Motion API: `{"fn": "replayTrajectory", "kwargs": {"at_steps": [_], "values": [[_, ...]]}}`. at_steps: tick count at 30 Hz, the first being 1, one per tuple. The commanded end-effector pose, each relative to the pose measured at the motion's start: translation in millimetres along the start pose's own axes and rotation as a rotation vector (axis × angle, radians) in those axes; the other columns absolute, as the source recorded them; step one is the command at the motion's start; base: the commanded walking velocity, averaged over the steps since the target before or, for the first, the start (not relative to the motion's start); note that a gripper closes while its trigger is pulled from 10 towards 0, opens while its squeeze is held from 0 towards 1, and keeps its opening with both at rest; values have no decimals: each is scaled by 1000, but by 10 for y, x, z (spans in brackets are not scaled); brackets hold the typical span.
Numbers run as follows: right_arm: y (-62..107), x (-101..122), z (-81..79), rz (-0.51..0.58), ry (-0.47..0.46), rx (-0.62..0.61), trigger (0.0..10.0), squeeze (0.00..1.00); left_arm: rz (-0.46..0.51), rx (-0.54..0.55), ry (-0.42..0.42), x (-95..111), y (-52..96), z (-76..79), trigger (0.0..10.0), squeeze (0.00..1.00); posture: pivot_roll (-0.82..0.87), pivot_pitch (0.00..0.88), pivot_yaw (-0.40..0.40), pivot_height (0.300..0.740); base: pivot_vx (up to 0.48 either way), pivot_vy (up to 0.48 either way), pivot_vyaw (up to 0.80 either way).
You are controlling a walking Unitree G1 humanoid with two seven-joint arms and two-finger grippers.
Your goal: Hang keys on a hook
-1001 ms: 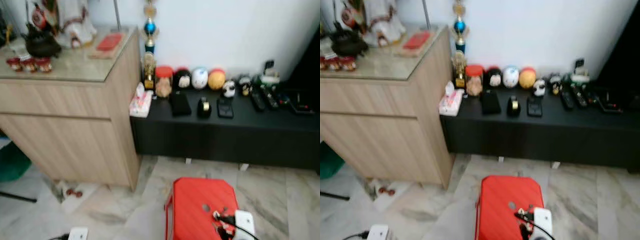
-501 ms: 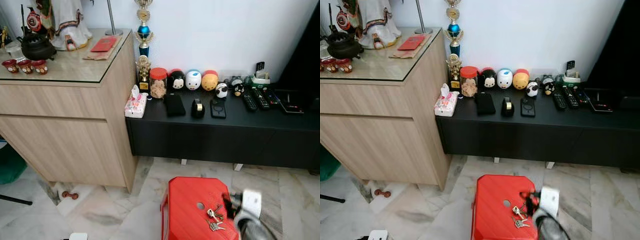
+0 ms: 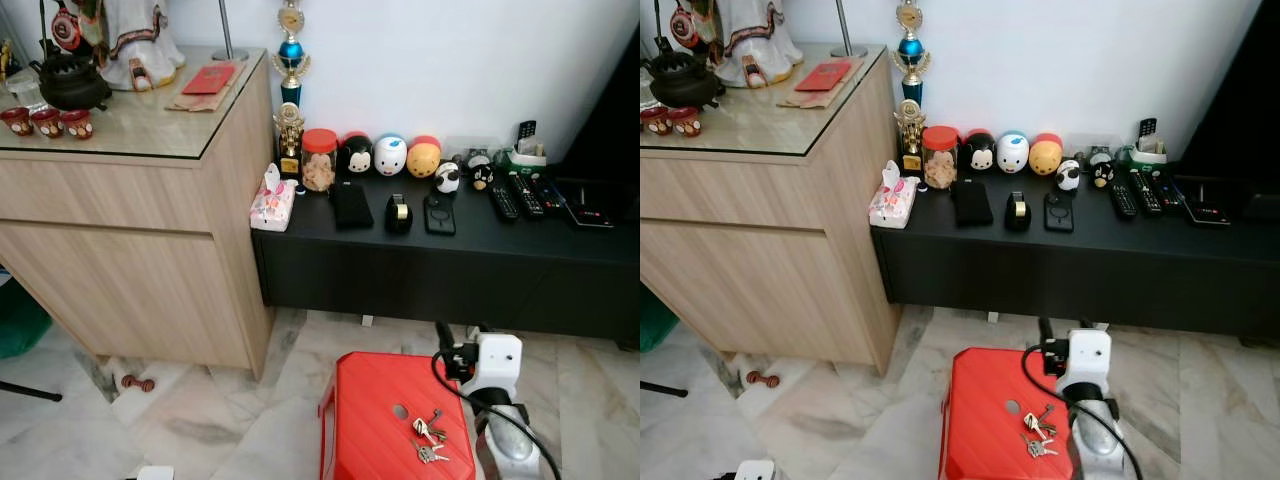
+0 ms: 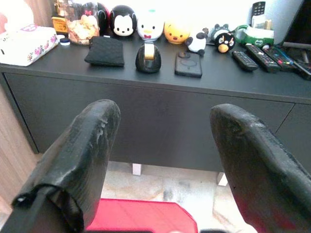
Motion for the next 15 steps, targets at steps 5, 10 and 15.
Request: {"fn": "replayTrajectory", "kwargs": {"at_steps": [5,10,15], "values": [[-29,43,101,2,23,-28,10000,0,43,81,-62,17,18,-61,10000,0,97,0,-42,740,0,0,0],[-36,63,87,2,15,-23,10000,0,97,156,-82,64,36,-110,10000,0,96,0,-45,740,0,0,0],[-37,48,72,-10,15,3,10000,0,523,147,-66,1199,32,-119,10000,0,106,0,-52,740,0,0,0]]}}
Point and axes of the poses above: a point about 5 cm out from each wrist's last joint towards the gripper, its own y axis pointing back from the gripper into the wrist, its own x axis along the axis of the wrist's last joint, z = x × y, the point moved 2 cm from there along -y, pointing out of the wrist towards the gripper, and after that the axes turned 5 degrees about -y, right-handed, at the moved point
